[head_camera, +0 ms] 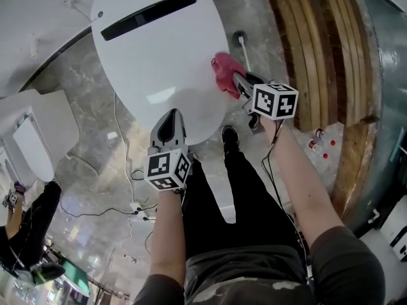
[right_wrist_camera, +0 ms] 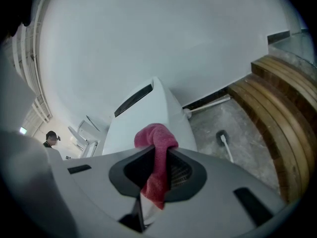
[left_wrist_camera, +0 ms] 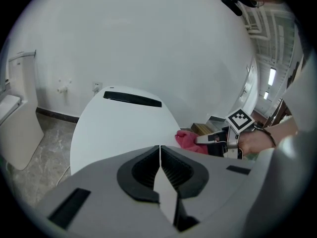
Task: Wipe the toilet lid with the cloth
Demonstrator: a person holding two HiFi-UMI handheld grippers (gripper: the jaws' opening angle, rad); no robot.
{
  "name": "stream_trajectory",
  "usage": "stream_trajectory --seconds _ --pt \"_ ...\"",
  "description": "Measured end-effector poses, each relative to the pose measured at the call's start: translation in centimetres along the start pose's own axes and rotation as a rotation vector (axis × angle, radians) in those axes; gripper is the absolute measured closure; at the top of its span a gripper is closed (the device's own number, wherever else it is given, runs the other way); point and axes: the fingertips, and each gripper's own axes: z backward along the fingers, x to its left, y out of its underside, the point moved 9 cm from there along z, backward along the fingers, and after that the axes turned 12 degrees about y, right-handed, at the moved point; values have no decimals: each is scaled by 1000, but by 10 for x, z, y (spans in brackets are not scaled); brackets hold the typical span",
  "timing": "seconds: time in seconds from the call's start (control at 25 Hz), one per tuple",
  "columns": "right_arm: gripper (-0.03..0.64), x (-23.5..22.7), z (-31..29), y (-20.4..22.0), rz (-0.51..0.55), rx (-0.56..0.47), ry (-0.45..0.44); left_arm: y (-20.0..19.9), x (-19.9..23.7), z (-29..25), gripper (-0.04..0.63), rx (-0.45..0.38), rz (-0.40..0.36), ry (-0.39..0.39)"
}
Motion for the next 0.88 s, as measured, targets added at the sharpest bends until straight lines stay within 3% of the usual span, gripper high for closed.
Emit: stream_trajectory --seconds 0.24,0.6,0.88 --pt "568 20 12 14 34 18 -58 8 -5 10 580 -3 9 -12" --pt "568 160 2 65 119 74 -269 1 43 48 580 -5 -6 -8" --pt "568 245 -25 117 96 104 -291 -1 105 92 579 30 -48 6"
